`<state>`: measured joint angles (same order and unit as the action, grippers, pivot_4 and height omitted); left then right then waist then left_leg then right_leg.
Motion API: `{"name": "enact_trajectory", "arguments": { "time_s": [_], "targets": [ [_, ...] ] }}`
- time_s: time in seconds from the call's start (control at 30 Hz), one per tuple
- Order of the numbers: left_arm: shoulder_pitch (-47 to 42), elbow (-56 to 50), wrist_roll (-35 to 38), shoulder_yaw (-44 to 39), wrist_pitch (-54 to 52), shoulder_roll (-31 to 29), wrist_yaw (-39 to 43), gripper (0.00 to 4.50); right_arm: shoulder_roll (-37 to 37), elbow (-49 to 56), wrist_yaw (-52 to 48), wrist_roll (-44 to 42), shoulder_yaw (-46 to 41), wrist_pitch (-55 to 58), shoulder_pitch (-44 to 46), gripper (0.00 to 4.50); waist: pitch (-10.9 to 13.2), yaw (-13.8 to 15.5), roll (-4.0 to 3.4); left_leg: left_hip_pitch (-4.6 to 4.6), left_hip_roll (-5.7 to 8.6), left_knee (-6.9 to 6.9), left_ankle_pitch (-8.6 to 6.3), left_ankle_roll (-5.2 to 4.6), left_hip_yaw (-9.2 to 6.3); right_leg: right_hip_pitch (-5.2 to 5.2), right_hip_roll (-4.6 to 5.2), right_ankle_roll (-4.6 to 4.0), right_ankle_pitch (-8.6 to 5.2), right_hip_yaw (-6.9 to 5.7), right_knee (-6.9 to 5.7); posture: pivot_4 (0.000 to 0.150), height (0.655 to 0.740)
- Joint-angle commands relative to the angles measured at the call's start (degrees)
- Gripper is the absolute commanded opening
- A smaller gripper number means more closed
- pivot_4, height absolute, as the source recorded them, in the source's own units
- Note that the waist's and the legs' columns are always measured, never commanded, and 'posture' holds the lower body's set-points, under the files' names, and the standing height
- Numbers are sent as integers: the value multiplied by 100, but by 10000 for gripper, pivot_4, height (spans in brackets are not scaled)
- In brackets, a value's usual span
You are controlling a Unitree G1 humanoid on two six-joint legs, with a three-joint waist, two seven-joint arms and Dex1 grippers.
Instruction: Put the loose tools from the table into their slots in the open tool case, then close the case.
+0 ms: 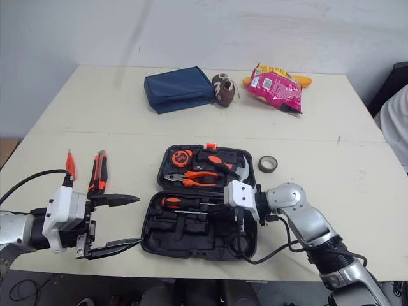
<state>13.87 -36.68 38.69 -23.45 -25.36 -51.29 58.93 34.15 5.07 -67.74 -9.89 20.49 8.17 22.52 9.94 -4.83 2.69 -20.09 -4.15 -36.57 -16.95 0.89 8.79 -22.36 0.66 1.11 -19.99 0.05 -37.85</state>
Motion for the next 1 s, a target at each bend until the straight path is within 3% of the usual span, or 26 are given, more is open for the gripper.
{"name": "enact_trajectory", "arguments": {
  "time_s": [0.03, 0.13, 0.27, 0.37, 0.47, 0.53, 0.57, 0.73, 0.83, 1.0],
  "targets": [
    [-31, 86, -94, -7, 149, 30, 28, 45000, -73, -268, 147, 307, 245, 147, -161, 427, -11, -8, 17, 2, 0, 7, 5, 4, 0, -1, 0, -5, 0, -1, 0, 1500, 7400],
    [20, 184, -185, -69, 259, 67, 37, 45000, -36, -86, 3, 23, 16, 59, -184, 427, -8, -2, 12, 8, -1, 36, 25, 17, 0, -9, 0, -25, 5, -6, 1, 1500, 7400],
    [176, 377, -322, -303, 483, 231, -12, 45000, -230, 298, -353, -1426, -1044, -163, -278, 427, 11, 24, -15, -11, -1, 49, 33, 21, -13, -30, -3, -37, -1, -18, -1, 1500, 7400],
    [457, 633, -290, -797, 531, 432, -98, 45000, 128, 364, -855, -1990, -1763, -441, -436, 427, 31, 27, -44, -29, 0, 49, 30, 18, -13, -42, -2, -35, -1, -18, 3, 1500, 7400],
    [776, 858, -380, -1185, 665, 574, -73, 45000, 466, 364, -622, -2418, -2301, 250, -539, 427, 31, 29, -43, -32, -1, 49, 24, 19, -14, -42, -2, -27, -6, -22, 14, 1500, 7400],
    [1030, 1136, -467, -1585, 805, 714, -97, 45000, 653, 166, -598, -2485, -2832, 68, -731, 427, 30, 25, -39, -32, -1, 50, 21, 20, -15, -42, -2, -26, -7, -23, 19, 1500, 7400],
    [1177, 1390, -598, -1860, 960, 763, -106, 45000, 802, -126, -661, -2292, -3153, -353, -911, 6884, 30, 29, -40, -33, -1, 51, 18, 17, -16, -42, -2, -27, -7, -23, 20, 1500, 7400],
    [1488, 2549, -930, -2788, 1642, 771, -23, 45000, 1411, -1773, -697, -1554, -4200, -2103, -1422, 30925, 33, 39, -39, -33, 2, 50, 11, 6, -15, -38, -1, -27, -10, -26, 36, 1500, 7400],
    [1161, 3753, -1006, -3348, 1973, 630, -382, 45000, 1733, -3036, -686, -1400, -4830, -2880, -1871, 44848, 34, 59, -36, -26, 3, 47, 10, 3, -15, -29, 0, -28, -10, -26, 40, 1500, 7400],
    [1071, 4825, -1017, -3611, 2126, 510, -479, 45000, 2181, -4946, -293, -1256, -5190, -3285, -1646, 44848, 43, -16, -45, -14, 2, 49, 9, 4, -14, -19, 5, -42, -18, -27, 41, 1500, 7400]
  ]
}}
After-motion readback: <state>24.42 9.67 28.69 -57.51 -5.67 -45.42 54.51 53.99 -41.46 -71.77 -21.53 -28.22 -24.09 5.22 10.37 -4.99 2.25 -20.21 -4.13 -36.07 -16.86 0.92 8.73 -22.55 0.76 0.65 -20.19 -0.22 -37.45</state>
